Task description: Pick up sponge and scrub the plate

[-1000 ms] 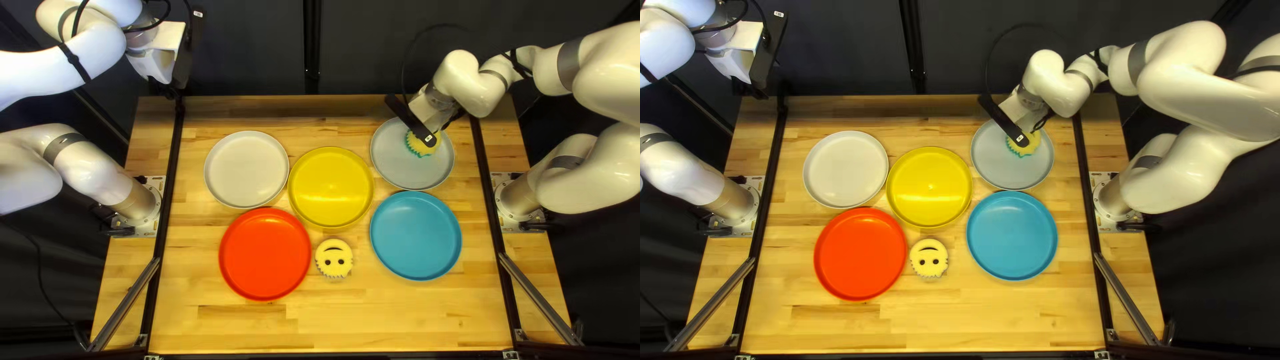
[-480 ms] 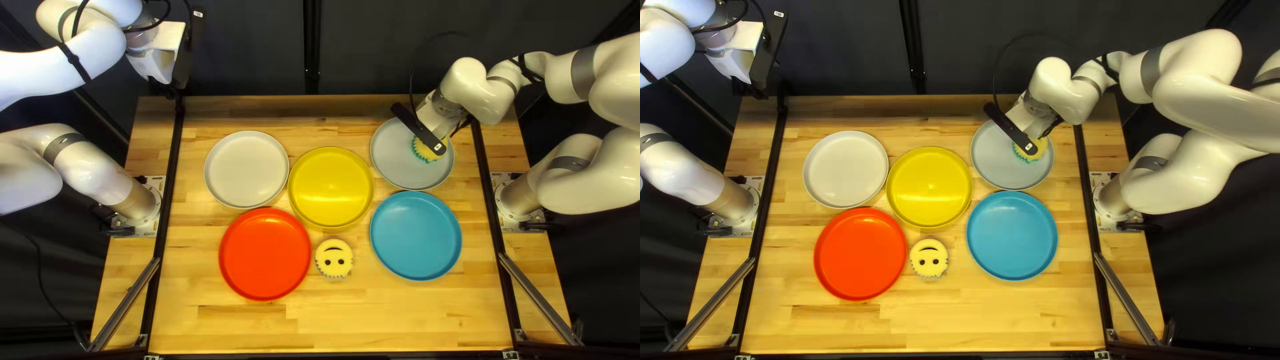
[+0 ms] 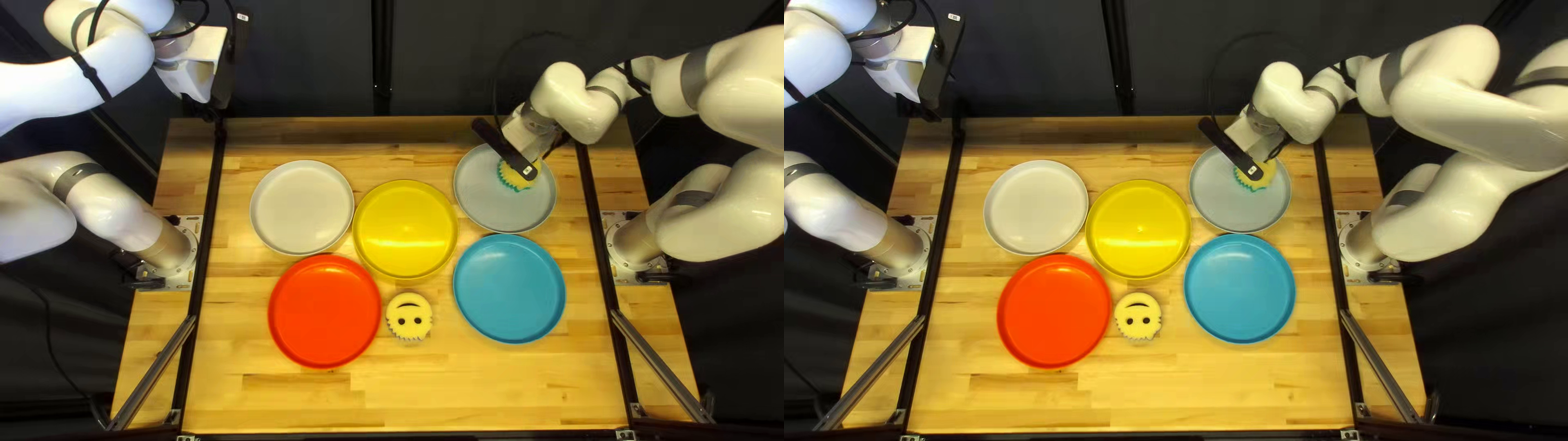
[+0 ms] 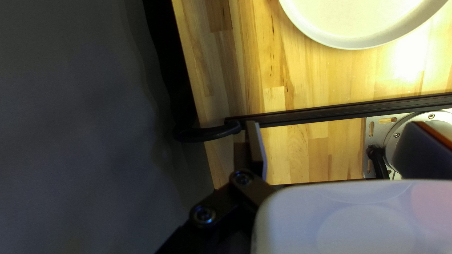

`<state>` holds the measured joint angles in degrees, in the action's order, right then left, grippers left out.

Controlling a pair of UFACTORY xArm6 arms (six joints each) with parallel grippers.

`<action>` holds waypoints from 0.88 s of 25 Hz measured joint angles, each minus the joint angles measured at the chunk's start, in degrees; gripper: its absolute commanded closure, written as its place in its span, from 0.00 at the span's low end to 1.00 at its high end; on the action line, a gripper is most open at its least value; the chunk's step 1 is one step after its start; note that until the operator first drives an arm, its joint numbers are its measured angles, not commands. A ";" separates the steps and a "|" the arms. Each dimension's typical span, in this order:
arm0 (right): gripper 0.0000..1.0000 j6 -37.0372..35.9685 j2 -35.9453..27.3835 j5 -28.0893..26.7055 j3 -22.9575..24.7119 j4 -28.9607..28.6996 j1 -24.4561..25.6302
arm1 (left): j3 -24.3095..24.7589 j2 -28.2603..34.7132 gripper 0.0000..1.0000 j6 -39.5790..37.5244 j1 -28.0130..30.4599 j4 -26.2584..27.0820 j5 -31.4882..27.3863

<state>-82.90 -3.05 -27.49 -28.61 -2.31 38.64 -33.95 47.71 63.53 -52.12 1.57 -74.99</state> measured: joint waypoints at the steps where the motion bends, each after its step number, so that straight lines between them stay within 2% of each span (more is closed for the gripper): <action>1: 1.00 -0.14 0.07 0.05 -0.01 -0.15 -0.04 | 0.00 0.00 0.00 0.00 0.00 0.00 0.00; 4: 1.00 -0.14 -0.92 0.18 1.28 -0.31 -0.31 | 0.00 0.00 0.00 0.00 0.00 0.00 0.00; 15: 1.00 4.00 -10.12 0.44 11.33 2.04 -2.42 | 0.00 0.00 0.00 0.00 0.00 0.00 0.00; 18: 1.00 5.20 -11.31 -0.17 12.04 2.97 -2.87 | 0.00 0.00 0.00 0.00 0.00 0.00 0.00; 22: 1.00 5.39 -8.80 -0.16 9.47 3.21 -2.81 | 0.00 0.00 0.00 0.00 0.00 0.00 0.00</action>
<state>-77.50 -11.86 -27.65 -19.14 0.90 35.83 -33.95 47.71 63.53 -52.12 1.57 -74.99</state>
